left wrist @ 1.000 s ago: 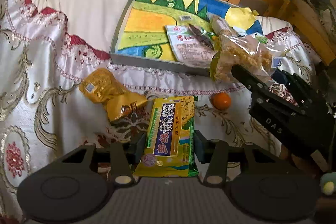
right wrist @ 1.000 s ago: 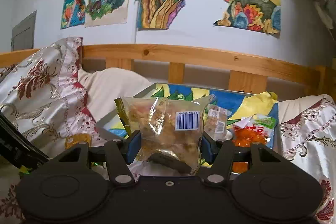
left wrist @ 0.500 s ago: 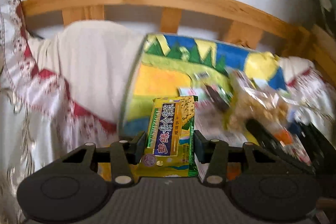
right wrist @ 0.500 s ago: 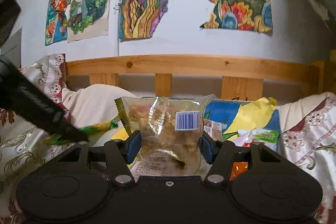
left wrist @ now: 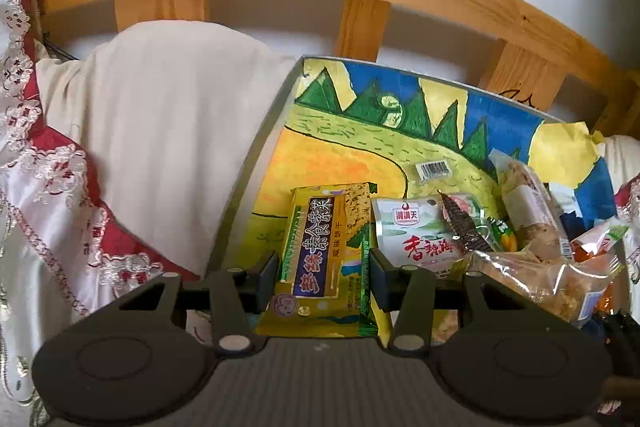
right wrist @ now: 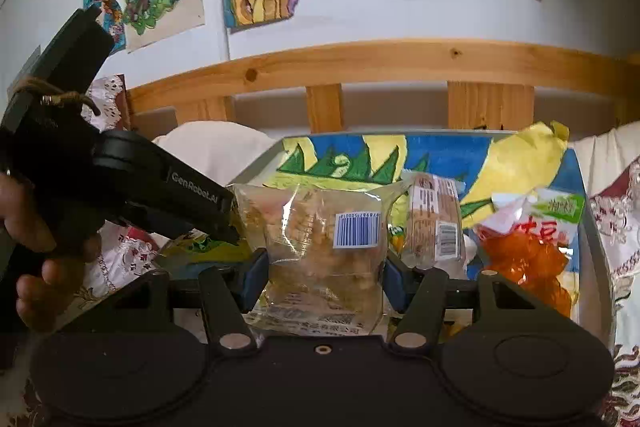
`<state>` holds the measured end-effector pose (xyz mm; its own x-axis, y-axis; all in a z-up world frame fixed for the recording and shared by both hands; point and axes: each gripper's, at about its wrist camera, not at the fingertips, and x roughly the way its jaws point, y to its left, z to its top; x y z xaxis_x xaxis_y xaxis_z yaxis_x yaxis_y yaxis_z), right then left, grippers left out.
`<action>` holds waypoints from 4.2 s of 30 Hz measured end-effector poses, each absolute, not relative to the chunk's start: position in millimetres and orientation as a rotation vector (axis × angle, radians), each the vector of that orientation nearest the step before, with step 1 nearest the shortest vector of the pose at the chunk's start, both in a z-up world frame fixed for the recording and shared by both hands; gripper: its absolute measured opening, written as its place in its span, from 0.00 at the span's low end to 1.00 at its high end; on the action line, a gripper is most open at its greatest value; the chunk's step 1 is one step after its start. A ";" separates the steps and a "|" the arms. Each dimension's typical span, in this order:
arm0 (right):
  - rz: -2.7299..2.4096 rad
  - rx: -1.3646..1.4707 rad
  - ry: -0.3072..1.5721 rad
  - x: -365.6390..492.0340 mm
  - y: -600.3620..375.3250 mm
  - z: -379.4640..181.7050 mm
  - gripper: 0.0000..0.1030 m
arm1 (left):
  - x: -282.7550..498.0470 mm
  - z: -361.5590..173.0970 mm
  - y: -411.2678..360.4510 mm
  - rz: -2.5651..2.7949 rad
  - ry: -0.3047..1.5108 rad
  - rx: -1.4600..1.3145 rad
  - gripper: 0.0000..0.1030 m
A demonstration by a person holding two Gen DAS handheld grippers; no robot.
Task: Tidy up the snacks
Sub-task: 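Carry biscuit packet in left tool while right tool carries snack bag toward tray, then lower biscuit packet into tray with left tool while right tool lowers snack bag, then move both tools back toward the gold packet and orange mandarin beside the tray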
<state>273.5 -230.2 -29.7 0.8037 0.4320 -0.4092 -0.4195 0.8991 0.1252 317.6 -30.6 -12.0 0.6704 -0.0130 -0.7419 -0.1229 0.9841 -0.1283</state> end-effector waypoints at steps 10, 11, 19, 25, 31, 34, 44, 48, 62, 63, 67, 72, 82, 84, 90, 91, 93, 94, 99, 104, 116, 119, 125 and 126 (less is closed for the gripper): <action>0.450 0.047 0.450 274.2 -233.4 -30.6 0.69 | 323.7 -24.0 -38.4 0.081 0.852 -0.146 0.51; 0.450 0.043 0.444 273.1 -232.9 -30.4 0.71 | 323.9 -24.1 -38.2 0.082 0.853 -0.143 0.51; 0.433 0.008 0.379 266.4 -231.9 -25.1 0.83 | 318.0 -16.1 -29.1 0.096 0.813 -0.165 0.69; 0.405 -0.007 0.343 262.0 -233.3 -20.2 0.88 | 298.7 -1.6 -19.2 0.127 0.734 -0.176 0.88; 0.381 -0.014 0.287 248.2 -235.8 -7.7 0.98 | 267.0 13.2 -5.4 0.175 0.660 -0.174 0.98; 0.375 -0.023 0.259 236.6 -235.5 -0.7 0.99 | 248.2 20.1 0.4 0.184 0.626 -0.177 0.99; 0.364 -0.034 0.215 185.1 -235.4 20.1 0.99 | 183.4 33.3 10.9 0.169 0.565 -0.206 0.99; 0.360 -0.035 0.217 163.4 -234.1 26.0 0.99 | 156.7 34.2 12.6 0.161 0.550 -0.206 0.99; 0.367 -0.074 0.284 84.7 -228.1 25.8 0.99 | 77.6 17.3 22.8 0.141 0.560 -0.179 0.99; 0.362 -0.075 0.289 81.9 -228.1 25.8 0.99 | 74.4 15.1 23.5 0.147 0.568 -0.174 0.99; 0.348 -0.052 0.326 71.6 -230.6 23.7 0.99 | 62.7 6.9 25.0 0.138 0.605 -0.152 0.99; 0.338 -0.050 0.385 61.1 -230.7 17.9 0.99 | 50.6 -1.0 24.1 0.109 0.628 -0.125 0.99; 0.343 -0.077 0.479 53.8 -222.9 3.6 0.99 | 43.3 -8.7 25.5 0.088 0.654 -0.130 0.99; 0.343 -0.081 0.483 54.4 -222.2 2.5 0.99 | 42.7 -9.7 26.9 0.095 0.656 -0.140 0.99; 0.335 -0.063 0.502 59.2 -224.9 0.7 0.99 | 43.5 -12.1 29.8 0.109 0.667 -0.162 0.99; 0.333 -0.061 0.504 59.8 -225.5 0.6 0.99 | 43.3 -12.2 28.9 0.110 0.667 -0.162 0.99; 0.331 -0.058 0.507 60.6 -226.2 0.3 0.99 | 42.9 -12.1 27.4 0.109 0.665 -0.158 0.99; 0.331 -0.057 0.508 60.7 -226.3 0.3 0.99 | 42.8 -11.9 26.8 0.108 0.664 -0.156 0.99; 0.333 -0.059 0.514 61.6 -226.1 -0.1 0.99 | 42.6 -12.0 23.2 0.104 0.659 -0.153 0.99; 0.331 -0.054 0.520 62.6 -226.1 -0.8 0.99 | 43.7 -12.3 23.6 0.112 0.658 -0.163 0.99; 0.312 -0.032 0.536 66.9 -230.2 -1.2 0.99 | 42.8 -13.7 29.3 0.138 0.655 -0.213 0.99; 0.310 -0.029 0.536 67.4 -230.9 -1.2 0.99 | 43.1 -14.1 27.9 0.132 0.656 -0.214 0.99; 0.310 -0.029 0.536 67.7 -231.2 -1.1 0.99 | 44.0 -13.3 26.4 0.129 0.646 -0.210 0.99; 0.309 -0.027 0.536 68.1 -231.4 -1.0 0.99 | 44.5 -12.9 26.1 0.129 0.644 -0.208 0.99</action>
<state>68.1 -231.4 -1.0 0.8149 0.2824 -0.5062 -0.2966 0.9534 0.0543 44.5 26.1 -12.9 0.7929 0.0549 -0.6068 -0.1838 0.9711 -0.1523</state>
